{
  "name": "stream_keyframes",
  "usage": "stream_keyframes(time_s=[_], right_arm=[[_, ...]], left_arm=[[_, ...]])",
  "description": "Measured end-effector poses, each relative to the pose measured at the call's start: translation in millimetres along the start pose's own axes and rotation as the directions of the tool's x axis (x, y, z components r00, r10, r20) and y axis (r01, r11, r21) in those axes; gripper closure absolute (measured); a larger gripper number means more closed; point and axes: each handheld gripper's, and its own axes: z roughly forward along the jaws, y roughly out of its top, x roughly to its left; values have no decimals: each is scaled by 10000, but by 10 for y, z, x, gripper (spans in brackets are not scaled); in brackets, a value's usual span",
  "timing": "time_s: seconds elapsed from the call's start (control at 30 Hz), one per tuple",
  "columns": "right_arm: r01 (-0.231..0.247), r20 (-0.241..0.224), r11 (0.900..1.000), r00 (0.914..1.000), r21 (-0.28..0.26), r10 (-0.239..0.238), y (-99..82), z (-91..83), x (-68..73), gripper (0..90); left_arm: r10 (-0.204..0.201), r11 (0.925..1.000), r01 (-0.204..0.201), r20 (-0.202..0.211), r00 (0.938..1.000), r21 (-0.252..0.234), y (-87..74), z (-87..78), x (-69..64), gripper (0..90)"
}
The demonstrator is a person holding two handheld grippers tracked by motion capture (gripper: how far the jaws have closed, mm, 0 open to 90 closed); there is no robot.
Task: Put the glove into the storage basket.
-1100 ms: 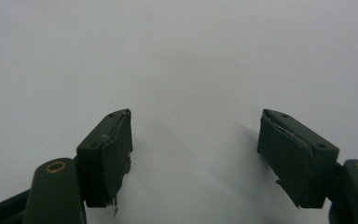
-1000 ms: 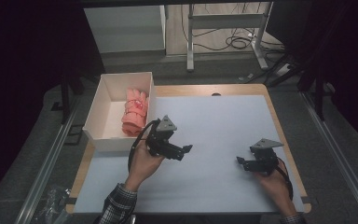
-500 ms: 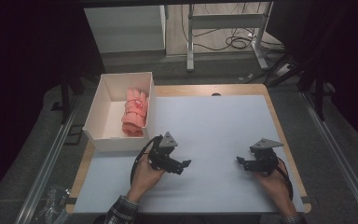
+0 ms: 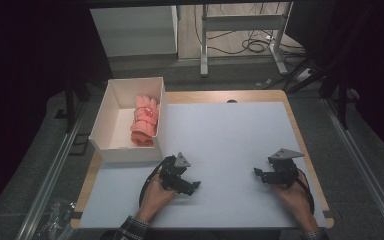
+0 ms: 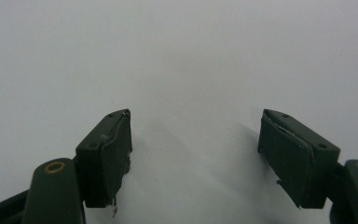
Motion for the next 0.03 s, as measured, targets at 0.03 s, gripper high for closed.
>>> stream_keyframes(time_s=[0.03], right_arm=[[-1, 3, 10000, 10000, 5, 1, 0, 0, 1, 262]], left_arm=[[-49, 10000, 49, 1, 10000, -18, 2, 1, 1, 0]])
